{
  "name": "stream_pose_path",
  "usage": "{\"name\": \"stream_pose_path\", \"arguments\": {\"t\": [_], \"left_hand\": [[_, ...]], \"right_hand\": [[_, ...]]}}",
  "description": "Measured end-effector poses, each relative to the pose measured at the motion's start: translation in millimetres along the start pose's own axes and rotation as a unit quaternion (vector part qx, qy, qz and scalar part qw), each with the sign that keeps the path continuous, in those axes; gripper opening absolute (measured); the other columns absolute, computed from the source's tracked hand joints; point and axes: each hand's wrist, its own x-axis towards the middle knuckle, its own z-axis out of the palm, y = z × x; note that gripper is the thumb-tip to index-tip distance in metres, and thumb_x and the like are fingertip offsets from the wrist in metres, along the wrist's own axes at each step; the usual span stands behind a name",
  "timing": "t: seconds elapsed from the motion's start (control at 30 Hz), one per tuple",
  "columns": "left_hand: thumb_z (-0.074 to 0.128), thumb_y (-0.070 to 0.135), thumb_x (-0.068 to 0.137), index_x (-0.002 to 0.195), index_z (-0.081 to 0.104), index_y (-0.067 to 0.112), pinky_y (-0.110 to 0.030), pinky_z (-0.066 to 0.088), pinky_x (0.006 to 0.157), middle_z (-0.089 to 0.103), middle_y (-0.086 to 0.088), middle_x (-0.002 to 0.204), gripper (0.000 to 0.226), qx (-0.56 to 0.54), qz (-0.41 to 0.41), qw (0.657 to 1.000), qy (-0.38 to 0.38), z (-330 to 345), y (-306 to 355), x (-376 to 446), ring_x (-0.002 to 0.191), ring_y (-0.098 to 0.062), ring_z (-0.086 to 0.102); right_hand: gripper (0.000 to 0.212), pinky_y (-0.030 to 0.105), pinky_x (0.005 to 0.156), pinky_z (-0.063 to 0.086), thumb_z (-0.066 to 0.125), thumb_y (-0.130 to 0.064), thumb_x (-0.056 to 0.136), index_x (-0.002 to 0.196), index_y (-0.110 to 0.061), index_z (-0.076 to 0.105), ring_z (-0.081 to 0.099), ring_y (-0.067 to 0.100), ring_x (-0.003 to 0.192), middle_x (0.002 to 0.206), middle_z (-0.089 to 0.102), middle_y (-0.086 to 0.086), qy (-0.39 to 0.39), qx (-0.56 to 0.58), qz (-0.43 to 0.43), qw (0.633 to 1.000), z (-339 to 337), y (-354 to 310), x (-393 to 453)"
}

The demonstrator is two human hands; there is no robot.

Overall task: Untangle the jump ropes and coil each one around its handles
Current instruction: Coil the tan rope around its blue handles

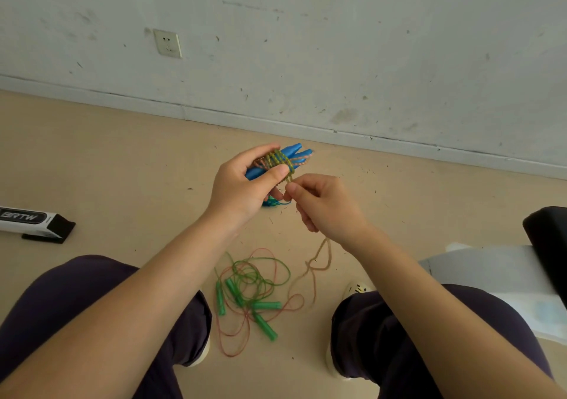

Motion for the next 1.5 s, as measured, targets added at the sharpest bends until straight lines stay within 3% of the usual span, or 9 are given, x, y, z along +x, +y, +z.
{"name": "stream_pose_path", "arguments": {"t": [0.13,0.57,0.73,0.87,0.97,1.07,1.17,1.33,1.5], "left_hand": [[0.077,0.008,0.084,0.117,0.069,0.023,-0.018,0.044,0.047,0.072,-0.004,0.089,0.036,0.035,-0.016,0.999,0.002,-6.4,-4.8,8.1,0.053,-0.016,0.064],[0.077,0.008,0.084,0.116,0.069,0.033,-0.023,0.042,0.055,0.074,0.009,0.085,0.042,0.148,-0.092,0.947,-0.268,-11.5,9.5,0.5,0.068,-0.016,0.069],[0.086,0.034,0.064,0.108,0.074,0.032,-0.018,0.041,0.053,0.074,0.007,0.082,0.045,0.125,-0.119,0.952,-0.252,-9.5,15.9,-2.6,0.064,-0.014,0.067],[0.084,0.017,0.075,0.103,0.074,0.022,-0.011,0.041,0.046,0.068,0.017,0.065,0.03,0.142,-0.105,0.949,-0.259,-0.3,14.8,-9.1,0.055,-0.002,0.063],[0.083,0.015,0.078,0.11,0.071,0.021,-0.01,0.042,0.048,0.072,0.007,0.085,0.034,0.161,-0.082,0.947,-0.266,1.4,16.8,-12.3,0.056,-0.001,0.064],[0.086,0.017,0.075,0.125,0.059,0.035,-0.016,0.048,0.054,0.073,-0.006,0.105,0.059,0.147,-0.066,0.951,-0.265,-4.1,14.9,-11.7,0.061,-0.01,0.068],[0.086,0.02,0.074,0.134,0.056,0.043,-0.025,0.053,0.061,0.074,-0.006,0.102,0.072,0.132,-0.04,0.953,-0.271,-8.9,11.9,-9.1,0.066,-0.02,0.069],[0.086,0.022,0.067,0.114,0.073,0.026,-0.03,0.055,0.061,0.075,-0.004,0.095,0.048,0.087,-0.021,0.975,-0.202,-11.4,10.8,-4.0,0.068,-0.025,0.07],[0.085,0.024,0.07,0.115,0.069,0.027,-0.032,0.057,0.068,0.066,-0.006,0.119,0.048,0.059,-0.026,0.98,-0.187,-14.4,11.7,-2.8,0.073,-0.026,0.072]], "right_hand": [[0.026,0.017,0.046,0.03,0.057,-0.022,0.097,0.076,-0.009,0.065,0.036,0.004,0.04,0.052,0.042,-0.008,-0.009,-0.067,-0.037,0.997,-3.8,-2.5,-2.1],[0.012,0.016,0.054,0.037,0.071,-0.017,0.088,0.08,-0.008,0.069,0.046,0.003,0.056,0.064,0.058,0.0,0.006,-0.106,-0.116,0.988,-35.7,-3.2,-3.6],[0.014,0.033,0.059,0.044,0.074,-0.024,0.085,0.082,-0.012,0.067,0.049,0.013,0.06,0.07,0.061,0.008,0.029,-0.123,-0.125,0.984,-31.0,-1.1,-2.9],[0.03,0.024,0.055,0.041,0.079,-0.022,0.08,0.086,-0.013,0.051,0.042,0.006,0.057,0.067,0.049,0.003,0.063,-0.083,-0.097,0.99,-31.6,0.5,1.0],[0.036,0.026,0.055,0.04,0.079,-0.022,0.08,0.078,-0.016,0.044,0.041,0.007,0.056,0.066,0.048,0.002,0.061,-0.078,-0.083,0.992,-33.5,2.9,4.9],[0.036,0.019,0.053,0.033,0.076,-0.027,0.083,0.071,-0.005,0.05,0.035,0.005,0.055,0.062,0.042,-0.002,0.036,-0.066,-0.082,0.994,-31.1,5.4,6.0],[0.033,0.023,0.058,0.04,0.071,-0.036,0.087,0.079,-0.005,0.064,0.046,0.007,0.059,0.065,0.055,0.0,0.012,-0.039,-0.058,0.997,-30.2,6.6,4.9],[0.043,0.03,0.065,0.053,0.067,-0.05,0.077,0.103,-0.016,0.067,0.062,0.014,0.067,0.085,0.068,0.0,-0.043,0.021,-0.031,0.998,-28.8,1.0,-1.4],[0.048,0.032,0.064,0.054,0.074,-0.039,0.08,0.119,-0.014,0.058,0.06,0.018,0.068,0.089,0.064,0.005,-0.095,0.085,-0.026,0.991,-30.0,-0.2,-2.7]]}}
